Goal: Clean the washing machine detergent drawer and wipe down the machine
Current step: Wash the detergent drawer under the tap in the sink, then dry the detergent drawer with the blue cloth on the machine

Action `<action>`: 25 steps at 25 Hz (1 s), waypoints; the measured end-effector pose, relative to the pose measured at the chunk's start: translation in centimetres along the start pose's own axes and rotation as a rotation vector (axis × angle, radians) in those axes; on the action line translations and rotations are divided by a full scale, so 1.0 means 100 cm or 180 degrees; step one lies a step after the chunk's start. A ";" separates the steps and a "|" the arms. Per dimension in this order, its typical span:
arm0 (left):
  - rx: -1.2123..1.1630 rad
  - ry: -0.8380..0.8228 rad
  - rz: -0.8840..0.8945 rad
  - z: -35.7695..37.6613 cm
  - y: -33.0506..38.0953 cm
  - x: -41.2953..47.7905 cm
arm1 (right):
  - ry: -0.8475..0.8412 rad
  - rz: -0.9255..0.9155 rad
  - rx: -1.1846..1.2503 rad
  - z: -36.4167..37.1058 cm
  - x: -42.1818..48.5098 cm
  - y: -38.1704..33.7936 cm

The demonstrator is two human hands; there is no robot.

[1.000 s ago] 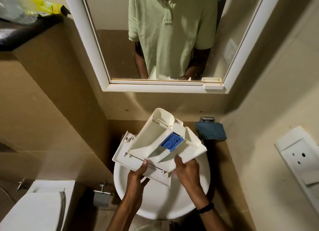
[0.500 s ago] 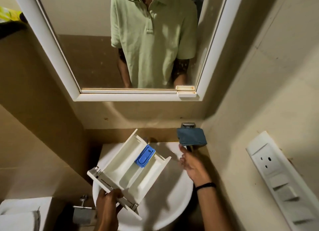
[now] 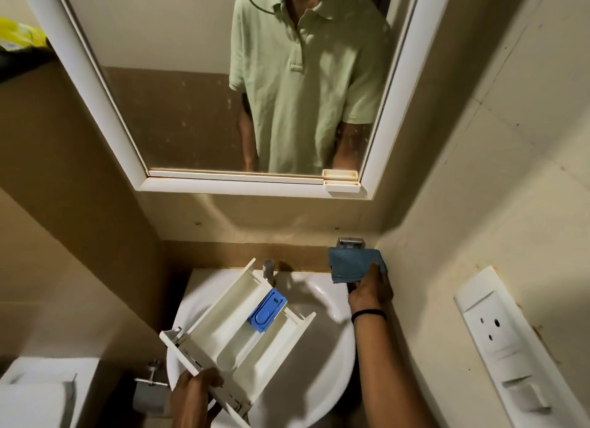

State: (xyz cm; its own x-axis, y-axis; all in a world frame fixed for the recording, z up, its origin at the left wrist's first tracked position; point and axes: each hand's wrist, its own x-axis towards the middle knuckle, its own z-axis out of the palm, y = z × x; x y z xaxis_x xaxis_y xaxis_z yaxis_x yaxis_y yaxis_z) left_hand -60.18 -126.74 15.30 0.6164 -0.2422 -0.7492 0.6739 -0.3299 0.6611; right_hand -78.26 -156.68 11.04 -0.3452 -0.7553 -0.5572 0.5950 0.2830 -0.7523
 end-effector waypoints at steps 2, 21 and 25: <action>0.0002 0.0071 -0.0118 -0.003 -0.008 0.002 | -0.0078 -0.0539 0.0018 0.006 -0.025 -0.008; -0.1945 0.1466 0.0053 -0.199 -0.054 -0.071 | -0.2865 0.2326 -0.1203 -0.033 -0.277 0.123; -0.2290 0.1749 0.0056 -0.285 -0.078 -0.085 | -0.2785 0.2840 -0.1330 -0.055 -0.364 0.163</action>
State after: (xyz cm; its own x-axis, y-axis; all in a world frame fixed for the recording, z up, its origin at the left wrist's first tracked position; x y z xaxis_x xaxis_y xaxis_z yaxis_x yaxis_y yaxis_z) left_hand -59.06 -96.12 17.70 0.6123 0.2889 -0.7359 0.6405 0.3644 0.6760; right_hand -59.99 -121.27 17.08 0.7211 -0.3009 -0.6240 0.0500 0.9210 -0.3863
